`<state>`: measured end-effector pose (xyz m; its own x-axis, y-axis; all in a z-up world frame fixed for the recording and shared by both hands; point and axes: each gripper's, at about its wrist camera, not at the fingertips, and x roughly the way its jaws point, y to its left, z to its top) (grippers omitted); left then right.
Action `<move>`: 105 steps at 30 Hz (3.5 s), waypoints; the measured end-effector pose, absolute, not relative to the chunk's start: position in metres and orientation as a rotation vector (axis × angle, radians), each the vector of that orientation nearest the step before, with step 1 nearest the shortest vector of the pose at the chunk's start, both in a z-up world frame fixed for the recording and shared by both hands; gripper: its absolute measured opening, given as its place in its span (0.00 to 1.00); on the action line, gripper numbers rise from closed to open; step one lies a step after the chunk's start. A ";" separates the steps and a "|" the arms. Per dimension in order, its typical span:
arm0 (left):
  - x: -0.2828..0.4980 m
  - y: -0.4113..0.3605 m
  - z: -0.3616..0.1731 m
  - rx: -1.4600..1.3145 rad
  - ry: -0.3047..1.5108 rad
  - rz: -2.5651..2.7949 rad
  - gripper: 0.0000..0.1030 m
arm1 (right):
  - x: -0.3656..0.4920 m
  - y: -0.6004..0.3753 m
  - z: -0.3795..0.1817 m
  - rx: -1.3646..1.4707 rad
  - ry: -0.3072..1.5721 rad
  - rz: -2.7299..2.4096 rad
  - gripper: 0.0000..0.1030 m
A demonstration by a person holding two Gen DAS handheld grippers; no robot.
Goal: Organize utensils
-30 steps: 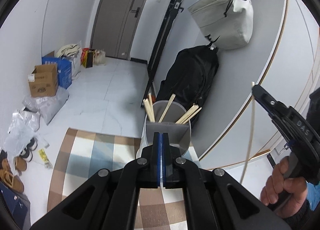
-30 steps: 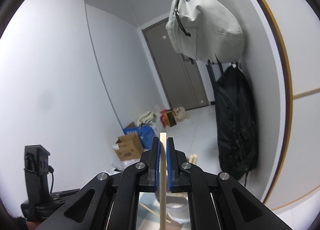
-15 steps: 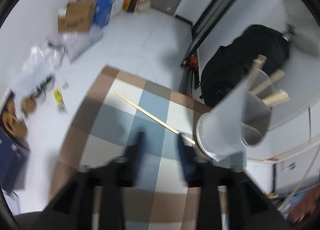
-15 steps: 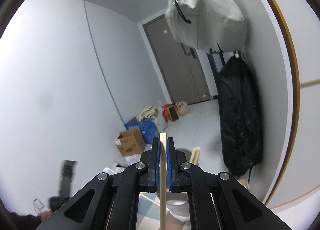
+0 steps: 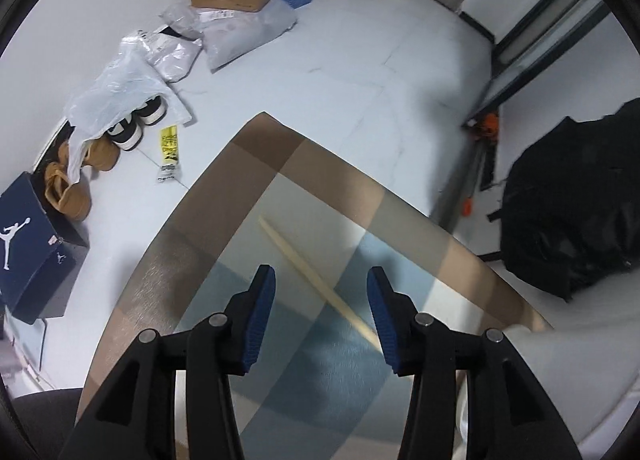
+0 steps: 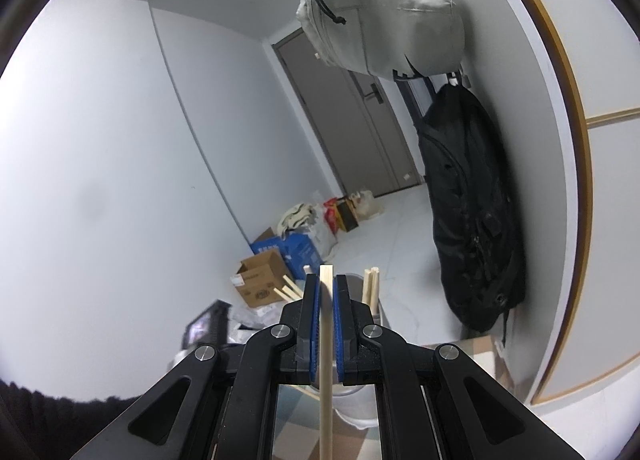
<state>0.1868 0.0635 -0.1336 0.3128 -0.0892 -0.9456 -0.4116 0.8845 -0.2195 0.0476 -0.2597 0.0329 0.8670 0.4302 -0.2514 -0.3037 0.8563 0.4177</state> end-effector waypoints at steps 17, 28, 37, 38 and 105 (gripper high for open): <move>0.155 0.066 -0.134 -0.458 1.171 0.186 0.00 | 0.043 -0.265 0.033 0.393 0.333 0.401 0.05; 0.181 0.070 -0.119 -0.577 1.172 0.117 0.38 | 0.035 -0.259 0.036 0.376 0.319 0.412 0.05; 0.215 0.032 -0.137 -0.268 1.283 0.305 0.37 | 0.037 -0.267 0.037 0.405 0.320 0.405 0.05; 0.215 0.026 -0.138 -0.229 1.275 0.328 0.22 | 0.038 -0.268 0.037 0.412 0.320 0.405 0.05; 0.166 -0.031 0.112 -0.254 0.270 -0.401 0.01 | 0.181 -0.246 0.092 0.391 0.046 0.292 0.05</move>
<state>0.1659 -0.0311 0.1116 0.8859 -0.4149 -0.2075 0.3480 0.8901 -0.2942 0.1814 -0.2461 0.0921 0.9573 0.2890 0.0121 -0.2715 0.8833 0.3821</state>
